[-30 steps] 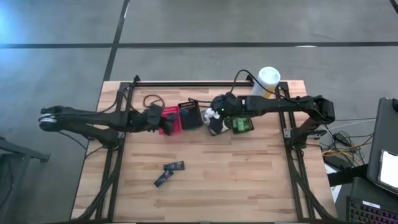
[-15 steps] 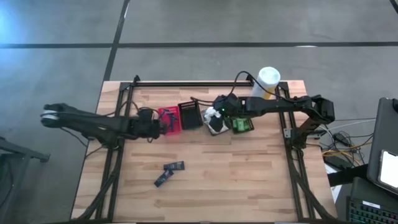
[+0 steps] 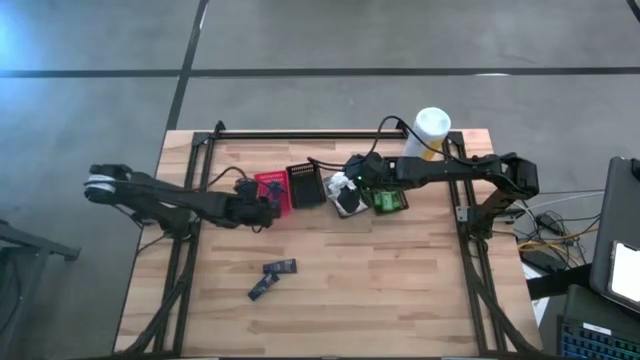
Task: Pick & Place Travel size toiletries
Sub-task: Put the razor into the red bin, then put the shave cream into the left black bin
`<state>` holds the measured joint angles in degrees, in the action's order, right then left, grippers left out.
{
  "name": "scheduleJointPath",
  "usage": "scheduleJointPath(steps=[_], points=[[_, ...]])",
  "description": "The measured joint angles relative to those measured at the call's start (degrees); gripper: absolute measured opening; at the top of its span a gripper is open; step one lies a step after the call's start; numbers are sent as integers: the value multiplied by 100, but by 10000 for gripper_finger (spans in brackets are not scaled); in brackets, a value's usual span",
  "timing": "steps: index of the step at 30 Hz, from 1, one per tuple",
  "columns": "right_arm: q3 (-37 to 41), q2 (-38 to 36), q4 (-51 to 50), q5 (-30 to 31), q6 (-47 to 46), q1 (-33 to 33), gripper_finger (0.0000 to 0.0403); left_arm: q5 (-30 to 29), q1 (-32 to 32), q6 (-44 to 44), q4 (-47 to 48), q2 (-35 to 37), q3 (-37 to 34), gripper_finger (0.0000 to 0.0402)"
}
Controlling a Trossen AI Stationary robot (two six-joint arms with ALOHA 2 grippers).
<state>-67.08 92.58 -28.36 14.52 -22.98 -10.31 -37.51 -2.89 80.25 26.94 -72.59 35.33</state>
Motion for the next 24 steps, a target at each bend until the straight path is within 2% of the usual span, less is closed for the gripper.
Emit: scheduleJointPath(steps=[10,14,17,19,24], points=[[3,-4,-20,0,37,-2,303,10,4,234,-18,-99,135,111],[23,-4,-33,-241,94,-2,314,248,4,-154,-19,73,268,132],[82,-4,-31,-627,111,-2,319,592,2,-878,-20,270,377,143],[120,2,-31,-765,108,9,319,926,-1,-1740,-48,405,417,146],[176,9,-15,-1002,-170,94,307,2270,-5,-3766,-20,714,335,147]])
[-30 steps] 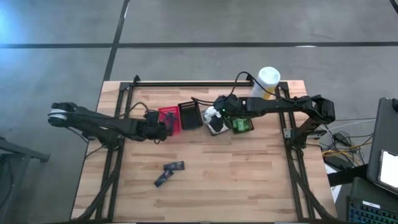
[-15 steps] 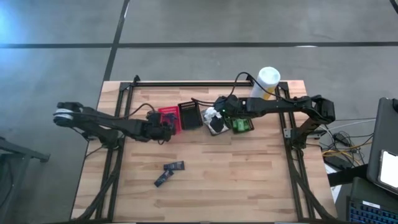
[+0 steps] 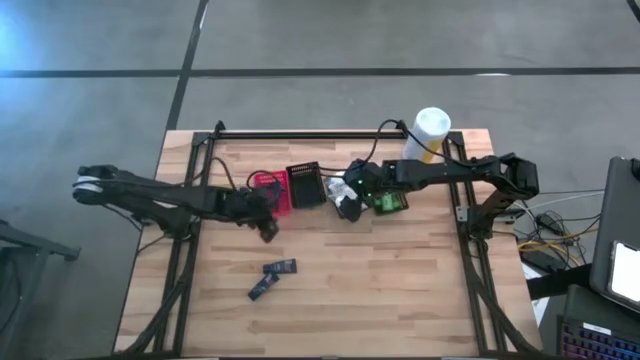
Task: Pick & Place Travel size toiletries
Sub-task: Put the shave cream into the left black bin
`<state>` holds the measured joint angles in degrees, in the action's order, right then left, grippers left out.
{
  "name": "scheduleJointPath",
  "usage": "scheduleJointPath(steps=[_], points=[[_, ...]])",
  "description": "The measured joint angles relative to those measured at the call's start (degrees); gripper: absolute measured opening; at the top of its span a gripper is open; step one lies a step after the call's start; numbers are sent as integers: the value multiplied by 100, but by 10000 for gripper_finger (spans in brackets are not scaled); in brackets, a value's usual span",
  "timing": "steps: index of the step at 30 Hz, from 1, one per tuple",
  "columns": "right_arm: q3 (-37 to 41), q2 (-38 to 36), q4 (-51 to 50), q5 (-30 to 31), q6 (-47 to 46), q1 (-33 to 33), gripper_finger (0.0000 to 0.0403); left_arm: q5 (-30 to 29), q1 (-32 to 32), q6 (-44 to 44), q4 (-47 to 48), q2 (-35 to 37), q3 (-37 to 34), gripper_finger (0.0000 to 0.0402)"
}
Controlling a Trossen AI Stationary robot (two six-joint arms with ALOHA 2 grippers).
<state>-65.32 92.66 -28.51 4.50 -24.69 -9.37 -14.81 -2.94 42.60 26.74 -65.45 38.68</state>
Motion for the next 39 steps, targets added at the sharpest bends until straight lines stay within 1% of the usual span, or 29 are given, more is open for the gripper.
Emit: scheduleJointPath(steps=[3,5,7,9,15,18,21,25,31,39], points=[[-8,0,9,-23,-500,97,298,1114,0,-394,-1,132,-127,147],[-21,5,11,-25,-913,177,293,1639,-5,-399,-5,207,-198,147],[-40,58,35,-25,-1373,283,289,1930,-58,-385,34,268,-261,147],[-45,138,30,-57,-1724,418,288,2025,-173,-293,22,327,-305,147],[-180,386,48,-303,-2585,852,300,1942,-784,391,-40,419,-348,147],[-234,420,23,-302,-3030,1041,308,1723,-1184,737,-264,436,-348,147],[-308,420,73,-301,-3406,1229,315,1489,-1573,989,-262,481,-348,147],[-358,420,48,-277,-3910,1456,323,1351,-1955,1187,-262,518,-348,147],[-365,417,55,-82,-4752,1863,331,1318,-2173,1307,-249,518,-348,147],[-358,417,53,653,-5951,2526,336,1319,-2228,1347,-249,518,-348,147]])
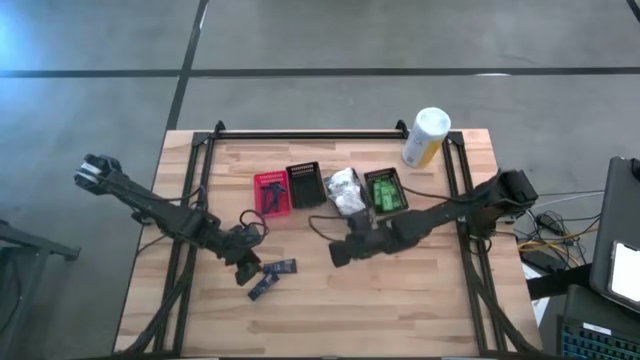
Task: Pick & Place Travel size toiletries
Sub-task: Put the shave cream into the left black bin
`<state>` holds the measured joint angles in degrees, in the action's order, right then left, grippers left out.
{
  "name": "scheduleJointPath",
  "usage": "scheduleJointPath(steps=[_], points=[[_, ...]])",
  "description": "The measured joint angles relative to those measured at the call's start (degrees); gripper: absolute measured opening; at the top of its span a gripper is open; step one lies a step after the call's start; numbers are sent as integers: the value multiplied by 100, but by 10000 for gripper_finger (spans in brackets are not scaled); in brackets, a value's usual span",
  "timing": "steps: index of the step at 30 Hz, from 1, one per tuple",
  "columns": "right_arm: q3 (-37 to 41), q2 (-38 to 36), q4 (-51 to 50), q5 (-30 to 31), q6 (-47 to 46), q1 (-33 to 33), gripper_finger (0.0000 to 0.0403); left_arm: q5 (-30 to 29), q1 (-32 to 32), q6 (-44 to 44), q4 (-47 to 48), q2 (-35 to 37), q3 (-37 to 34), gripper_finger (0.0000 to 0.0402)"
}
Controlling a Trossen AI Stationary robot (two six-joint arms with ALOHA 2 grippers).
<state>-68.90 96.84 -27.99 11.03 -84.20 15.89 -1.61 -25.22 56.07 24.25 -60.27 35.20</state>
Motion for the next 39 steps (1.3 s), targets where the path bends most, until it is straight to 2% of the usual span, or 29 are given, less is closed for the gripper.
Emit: scheduleJointPath(steps=[5,10,15,22,29,39], points=[[10,0,-8,428,-416,301,329,3,-138,169,-4,0,0,147],[101,36,-48,650,-380,316,314,-209,-424,735,-16,0,0,147],[193,143,-56,677,345,151,301,-481,-758,1090,-20,-34,0,147],[268,153,-268,-98,1827,-91,286,-461,-1126,1349,-274,-411,0,147],[271,153,-1006,111,2601,-233,278,-435,-1153,1833,-629,-1205,235,147],[293,153,-1038,120,3498,-390,303,-16,-1175,2014,-448,-2274,1090,147]])
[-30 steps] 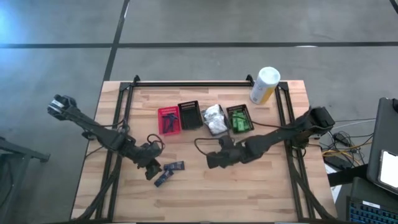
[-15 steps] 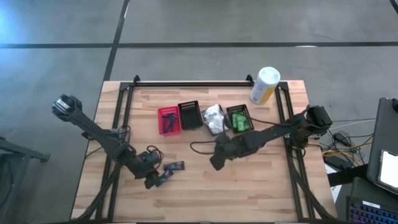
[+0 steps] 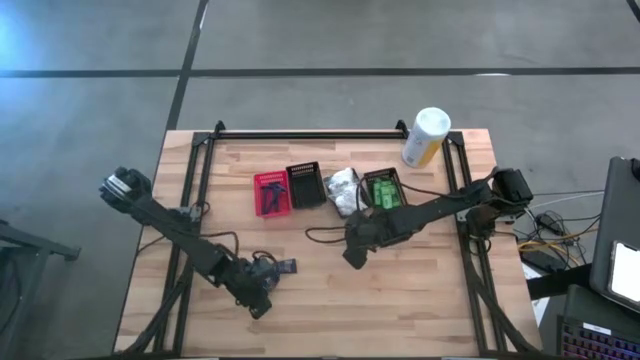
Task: Pick & Place Travel size toiletries
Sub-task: Put the shave cream into the left black bin
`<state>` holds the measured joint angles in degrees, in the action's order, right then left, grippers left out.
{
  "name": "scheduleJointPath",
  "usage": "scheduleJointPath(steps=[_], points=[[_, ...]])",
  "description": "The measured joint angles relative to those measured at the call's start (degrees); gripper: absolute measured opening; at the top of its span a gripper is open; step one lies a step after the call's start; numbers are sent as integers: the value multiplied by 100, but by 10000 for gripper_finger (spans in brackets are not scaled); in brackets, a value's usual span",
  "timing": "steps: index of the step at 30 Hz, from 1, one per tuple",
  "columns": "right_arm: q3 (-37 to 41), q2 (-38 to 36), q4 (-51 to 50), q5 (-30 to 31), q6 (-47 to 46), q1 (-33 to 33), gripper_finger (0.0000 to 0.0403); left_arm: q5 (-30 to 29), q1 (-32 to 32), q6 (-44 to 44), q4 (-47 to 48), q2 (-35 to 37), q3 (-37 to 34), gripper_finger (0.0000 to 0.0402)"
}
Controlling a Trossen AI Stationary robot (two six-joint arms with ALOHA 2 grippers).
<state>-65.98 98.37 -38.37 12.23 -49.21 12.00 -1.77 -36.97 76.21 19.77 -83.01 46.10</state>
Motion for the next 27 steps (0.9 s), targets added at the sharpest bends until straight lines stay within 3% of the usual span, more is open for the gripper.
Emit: scheduleJointPath(steps=[8,14,16,21,27], points=[[41,0,14,-1,187,-29,323,-277,-87,-274,1739,-615,1103,147],[145,-2,30,-7,82,-29,332,-1349,-439,-921,2528,-729,1864,147],[187,-2,32,-9,-8,-29,335,-1397,-560,-973,2593,-719,1927,147],[327,-2,161,-31,-95,-27,339,-590,-660,-1141,1895,-683,1750,147],[354,-2,217,-33,-95,-27,324,-774,-675,-1143,1781,-760,1682,147]])
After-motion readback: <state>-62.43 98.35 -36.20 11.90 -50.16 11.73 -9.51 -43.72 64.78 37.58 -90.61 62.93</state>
